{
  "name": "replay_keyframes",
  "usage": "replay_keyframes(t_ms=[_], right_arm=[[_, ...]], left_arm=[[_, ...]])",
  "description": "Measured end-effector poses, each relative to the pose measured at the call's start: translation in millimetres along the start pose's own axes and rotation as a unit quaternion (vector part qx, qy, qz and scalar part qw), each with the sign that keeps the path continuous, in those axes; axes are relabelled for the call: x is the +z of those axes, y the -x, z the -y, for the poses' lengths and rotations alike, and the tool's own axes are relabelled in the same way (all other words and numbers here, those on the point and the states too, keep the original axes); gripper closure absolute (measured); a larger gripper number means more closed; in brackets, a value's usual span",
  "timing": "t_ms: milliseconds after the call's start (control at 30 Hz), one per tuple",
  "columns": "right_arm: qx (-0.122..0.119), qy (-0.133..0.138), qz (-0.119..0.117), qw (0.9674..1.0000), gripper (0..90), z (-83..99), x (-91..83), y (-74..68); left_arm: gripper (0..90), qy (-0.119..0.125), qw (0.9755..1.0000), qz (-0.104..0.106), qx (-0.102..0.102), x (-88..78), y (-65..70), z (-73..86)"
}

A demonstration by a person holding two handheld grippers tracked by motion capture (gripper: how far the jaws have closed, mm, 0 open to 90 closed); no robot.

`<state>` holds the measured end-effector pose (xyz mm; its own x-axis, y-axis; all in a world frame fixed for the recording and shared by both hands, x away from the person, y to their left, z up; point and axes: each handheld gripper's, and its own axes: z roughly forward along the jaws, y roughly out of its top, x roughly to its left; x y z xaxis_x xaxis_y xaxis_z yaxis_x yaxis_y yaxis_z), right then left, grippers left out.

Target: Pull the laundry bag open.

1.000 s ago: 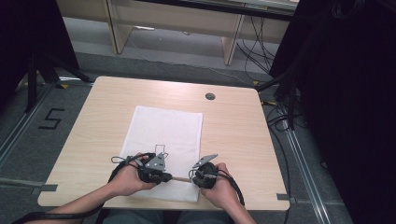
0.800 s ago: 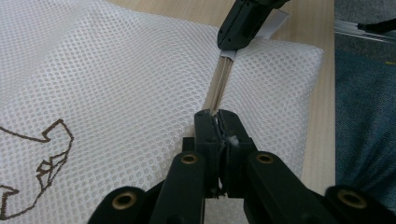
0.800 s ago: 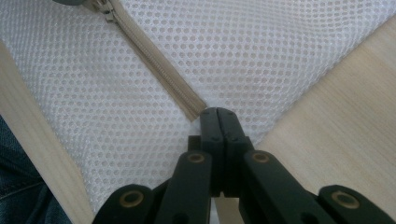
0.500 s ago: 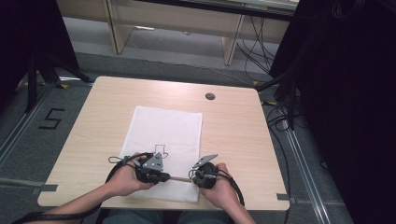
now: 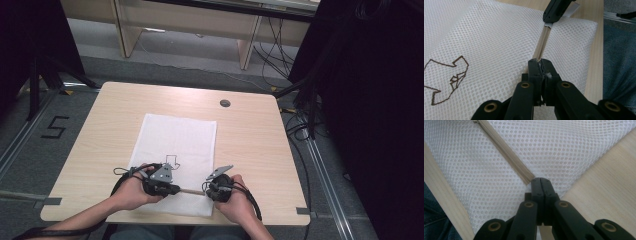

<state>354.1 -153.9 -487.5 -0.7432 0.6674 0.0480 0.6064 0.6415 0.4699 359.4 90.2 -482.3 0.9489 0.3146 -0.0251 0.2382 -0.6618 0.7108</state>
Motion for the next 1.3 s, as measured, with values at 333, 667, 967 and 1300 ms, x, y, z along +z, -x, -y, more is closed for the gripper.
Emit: replay_keyframes(t_ms=[333,667,967,1300], right_arm=[[-0.006,0.003,0.001,1.0,90.0,0.0,0.3,0.7],[-0.003,0.002,0.003,1.0,90.0,0.0,0.1,0.0],[-0.001,0.0,0.001,1.0,90.0,-0.1,0.1,0.1],[0.001,0.0,0.0,1.0,90.0,0.0,0.0,-0.1]], left_arm=[[87.2,-0.001,1.0,0.0,0.001,-0.6,0.4,-0.1],[87.3,-0.004,1.0,-0.002,-0.001,-5.3,-1.2,2.6],[87.2,-0.004,1.0,-0.006,-0.004,-9.0,-3.6,7.0],[87.2,0.001,0.9999,-0.003,-0.011,-10.6,-4.3,8.5]])
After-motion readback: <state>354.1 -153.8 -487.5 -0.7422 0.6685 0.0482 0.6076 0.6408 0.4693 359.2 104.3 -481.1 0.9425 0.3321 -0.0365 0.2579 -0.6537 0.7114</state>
